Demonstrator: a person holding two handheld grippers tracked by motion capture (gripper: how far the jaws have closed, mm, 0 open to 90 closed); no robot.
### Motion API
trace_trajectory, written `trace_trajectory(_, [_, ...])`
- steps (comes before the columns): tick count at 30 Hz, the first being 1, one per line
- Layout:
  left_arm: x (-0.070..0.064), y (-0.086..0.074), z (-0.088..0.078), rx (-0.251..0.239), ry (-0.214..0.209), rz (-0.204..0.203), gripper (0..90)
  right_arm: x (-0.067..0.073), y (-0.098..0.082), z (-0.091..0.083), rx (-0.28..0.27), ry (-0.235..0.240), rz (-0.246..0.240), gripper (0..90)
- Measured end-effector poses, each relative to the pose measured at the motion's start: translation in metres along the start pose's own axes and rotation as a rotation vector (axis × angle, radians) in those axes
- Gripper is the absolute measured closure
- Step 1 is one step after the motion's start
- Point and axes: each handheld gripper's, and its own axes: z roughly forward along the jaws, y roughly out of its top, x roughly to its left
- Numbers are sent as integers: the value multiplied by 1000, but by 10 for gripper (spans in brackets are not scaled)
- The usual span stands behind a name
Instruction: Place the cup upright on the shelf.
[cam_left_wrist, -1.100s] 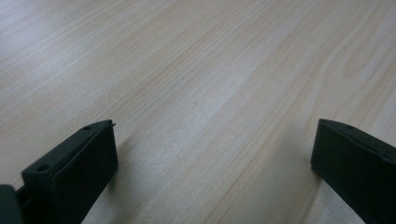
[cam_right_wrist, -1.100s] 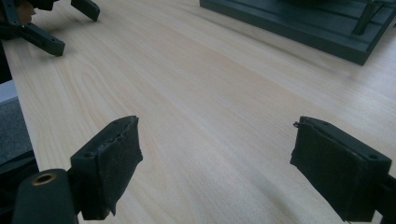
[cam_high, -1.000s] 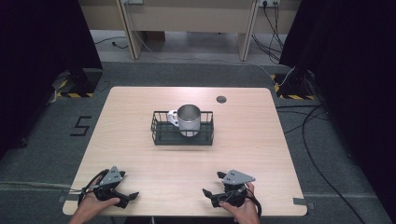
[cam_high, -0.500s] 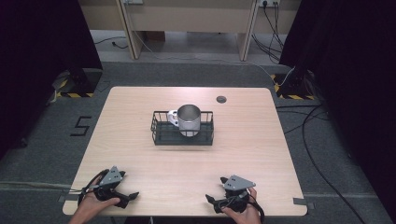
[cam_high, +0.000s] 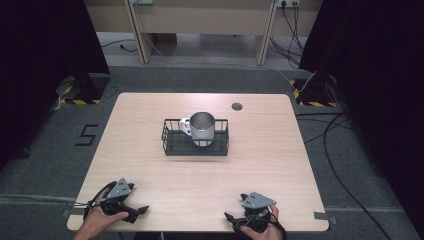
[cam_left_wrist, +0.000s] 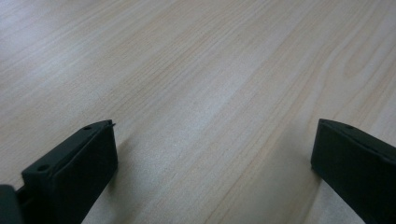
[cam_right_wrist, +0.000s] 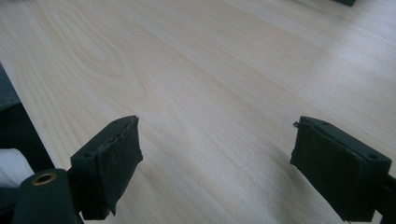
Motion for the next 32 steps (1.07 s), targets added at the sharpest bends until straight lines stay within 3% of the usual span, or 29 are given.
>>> trace_trajectory(4, [0,0,0,0,0,0,0,2,-4,2,21,-30,-26,140])
trace_trajectory(13, [0,0,0,1,-1,1,0,8,-12,3,-36,-62,2,124])
trace_trajectory(32, [0,1,1,1,-1,5,0,8,-16,3,-67,-66,4,124])
